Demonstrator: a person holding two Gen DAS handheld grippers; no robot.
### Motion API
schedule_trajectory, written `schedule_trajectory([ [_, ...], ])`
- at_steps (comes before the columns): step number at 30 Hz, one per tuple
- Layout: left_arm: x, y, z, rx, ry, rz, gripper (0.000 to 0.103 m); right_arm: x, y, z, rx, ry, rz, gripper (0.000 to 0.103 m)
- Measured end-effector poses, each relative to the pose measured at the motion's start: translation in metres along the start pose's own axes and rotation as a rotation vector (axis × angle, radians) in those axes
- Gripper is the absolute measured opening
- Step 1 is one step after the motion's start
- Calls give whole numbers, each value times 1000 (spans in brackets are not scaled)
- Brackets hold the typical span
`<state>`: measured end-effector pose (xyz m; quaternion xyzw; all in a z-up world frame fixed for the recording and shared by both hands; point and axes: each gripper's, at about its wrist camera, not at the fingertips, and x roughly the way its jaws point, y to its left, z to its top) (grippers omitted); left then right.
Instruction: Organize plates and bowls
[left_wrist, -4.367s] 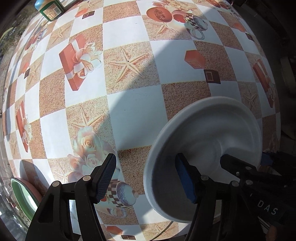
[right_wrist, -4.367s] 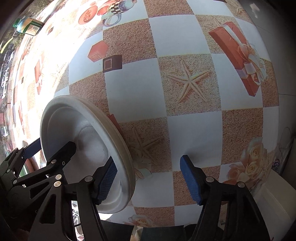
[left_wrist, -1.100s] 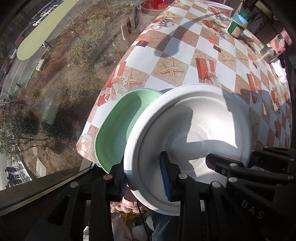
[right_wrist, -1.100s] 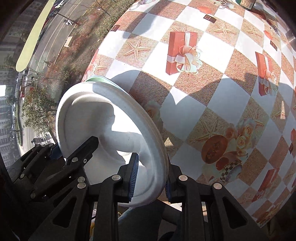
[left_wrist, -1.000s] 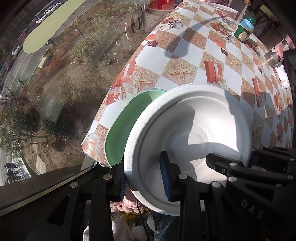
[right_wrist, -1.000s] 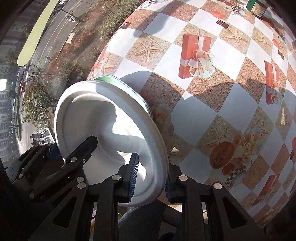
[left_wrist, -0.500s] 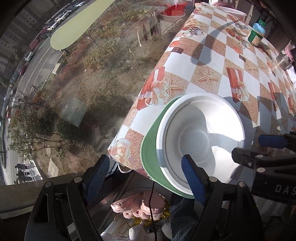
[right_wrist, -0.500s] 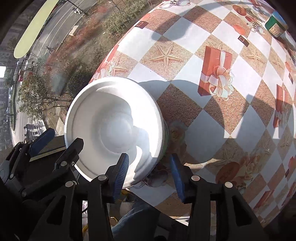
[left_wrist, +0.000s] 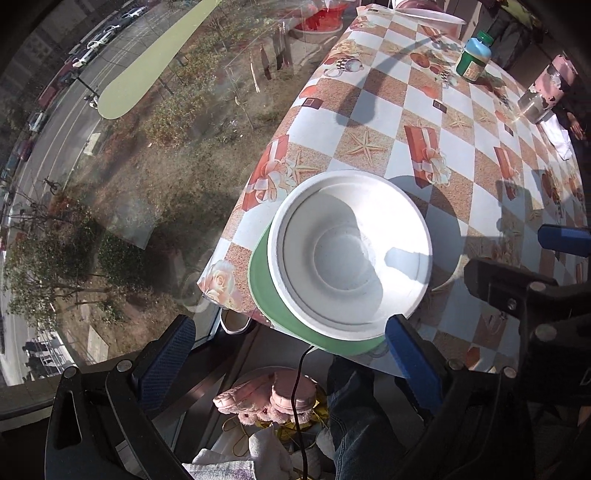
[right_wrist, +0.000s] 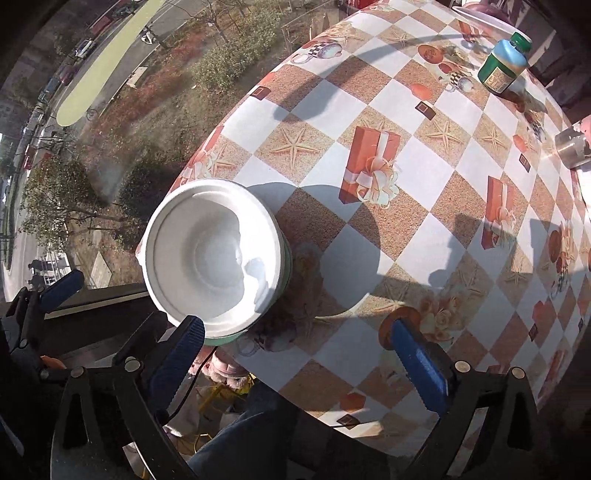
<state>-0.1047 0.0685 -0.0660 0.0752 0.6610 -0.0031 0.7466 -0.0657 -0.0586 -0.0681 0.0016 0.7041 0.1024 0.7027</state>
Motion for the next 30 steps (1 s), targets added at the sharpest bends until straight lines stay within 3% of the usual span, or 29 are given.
schedule_trajectory([
  [5, -7, -4, -3, 5, 6, -23, 103, -19, -6, -8, 5, -47, -30, 102],
  [10, -12, -4, 0, 13, -14, 0, 103, -23, -3, -10, -11, -6, -43, 102],
  [30, -18, -9, 6, 59, -30, -2, 103, -30, 0, -11, 10, -14, -26, 102],
])
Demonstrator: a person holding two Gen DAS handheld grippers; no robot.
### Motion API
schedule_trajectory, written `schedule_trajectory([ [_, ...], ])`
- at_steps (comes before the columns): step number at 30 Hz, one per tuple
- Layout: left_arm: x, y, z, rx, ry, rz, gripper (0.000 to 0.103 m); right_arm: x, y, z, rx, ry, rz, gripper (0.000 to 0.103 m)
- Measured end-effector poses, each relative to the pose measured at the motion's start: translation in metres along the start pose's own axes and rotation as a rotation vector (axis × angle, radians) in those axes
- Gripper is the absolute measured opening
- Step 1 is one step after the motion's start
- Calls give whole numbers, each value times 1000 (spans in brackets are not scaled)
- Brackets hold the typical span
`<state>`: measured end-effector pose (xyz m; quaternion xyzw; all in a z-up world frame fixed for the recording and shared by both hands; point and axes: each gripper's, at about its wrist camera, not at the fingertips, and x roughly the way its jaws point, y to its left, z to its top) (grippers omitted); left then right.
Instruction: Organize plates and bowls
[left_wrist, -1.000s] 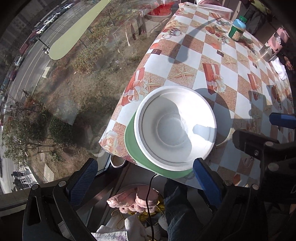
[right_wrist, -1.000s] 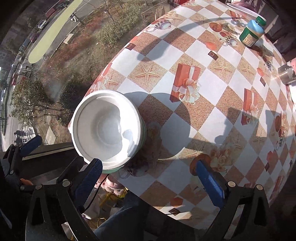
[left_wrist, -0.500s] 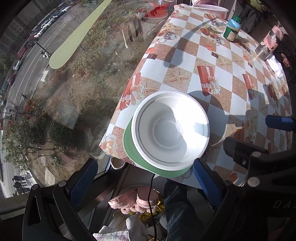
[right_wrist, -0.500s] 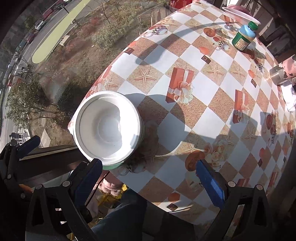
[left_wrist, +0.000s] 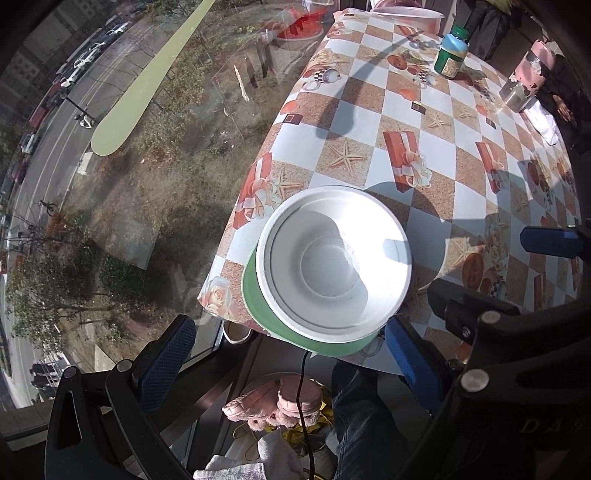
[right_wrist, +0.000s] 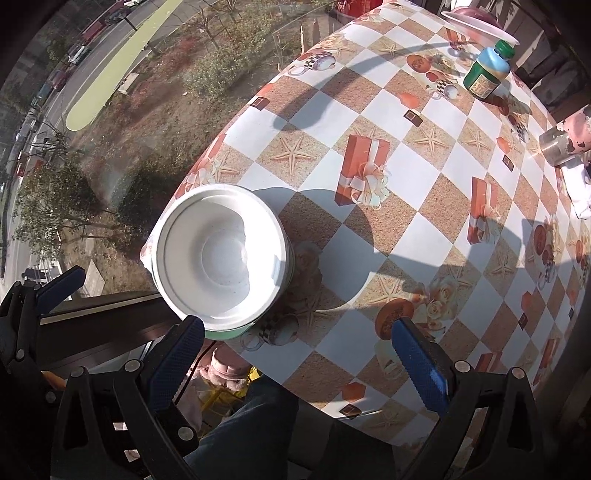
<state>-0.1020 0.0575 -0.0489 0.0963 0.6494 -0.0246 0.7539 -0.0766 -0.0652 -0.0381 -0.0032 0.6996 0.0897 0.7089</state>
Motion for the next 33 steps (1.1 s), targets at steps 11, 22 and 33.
schedule_trajectory([
  [11, -4, -2, -1, 1, -10, 3, 103, -1, 1, -1, 0, -2, 2, 102],
  [22, -5, -4, 0, 14, -15, 11, 103, -2, 2, -3, 17, -3, 7, 102],
  [33, -6, -3, 1, 20, -17, 21, 103, -2, 0, -4, 40, -3, 22, 102],
])
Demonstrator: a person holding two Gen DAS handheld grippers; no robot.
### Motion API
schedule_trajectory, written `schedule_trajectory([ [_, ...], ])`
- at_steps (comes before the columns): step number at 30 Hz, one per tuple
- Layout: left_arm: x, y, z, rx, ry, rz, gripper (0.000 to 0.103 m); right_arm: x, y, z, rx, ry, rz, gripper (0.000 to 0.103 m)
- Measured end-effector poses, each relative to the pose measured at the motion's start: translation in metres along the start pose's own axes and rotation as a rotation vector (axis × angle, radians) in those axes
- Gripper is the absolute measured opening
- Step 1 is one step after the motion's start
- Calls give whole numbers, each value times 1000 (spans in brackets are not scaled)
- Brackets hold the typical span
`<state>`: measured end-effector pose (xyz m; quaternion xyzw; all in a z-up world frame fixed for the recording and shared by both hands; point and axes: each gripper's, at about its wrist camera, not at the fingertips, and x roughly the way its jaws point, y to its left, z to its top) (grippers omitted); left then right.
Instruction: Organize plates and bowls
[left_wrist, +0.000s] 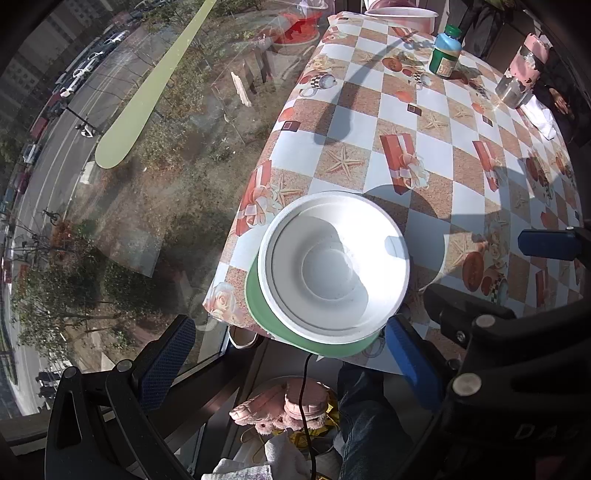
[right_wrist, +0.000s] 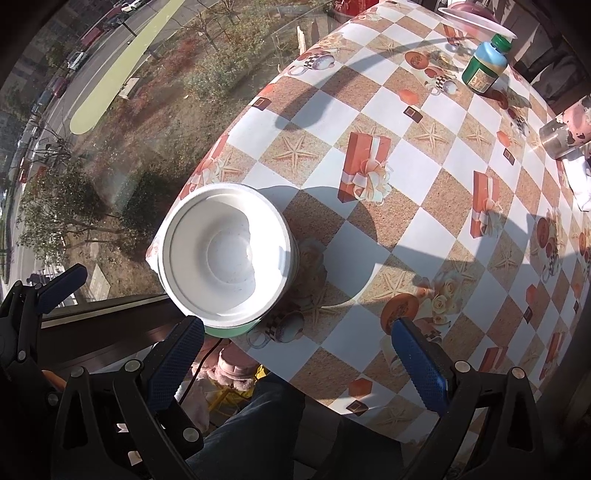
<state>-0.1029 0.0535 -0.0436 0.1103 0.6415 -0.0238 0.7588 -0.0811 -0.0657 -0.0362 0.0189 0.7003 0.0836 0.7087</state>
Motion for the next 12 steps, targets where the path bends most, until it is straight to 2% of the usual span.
schedule_trajectory([
  [8, 3, -1, 1, -1, 17, 6, 103, -2, -5, 0, 14, -9, 10, 102],
  [12, 1, -3, 4, -8, 1, -12, 103, 0, -9, 0, 25, -5, 29, 102],
])
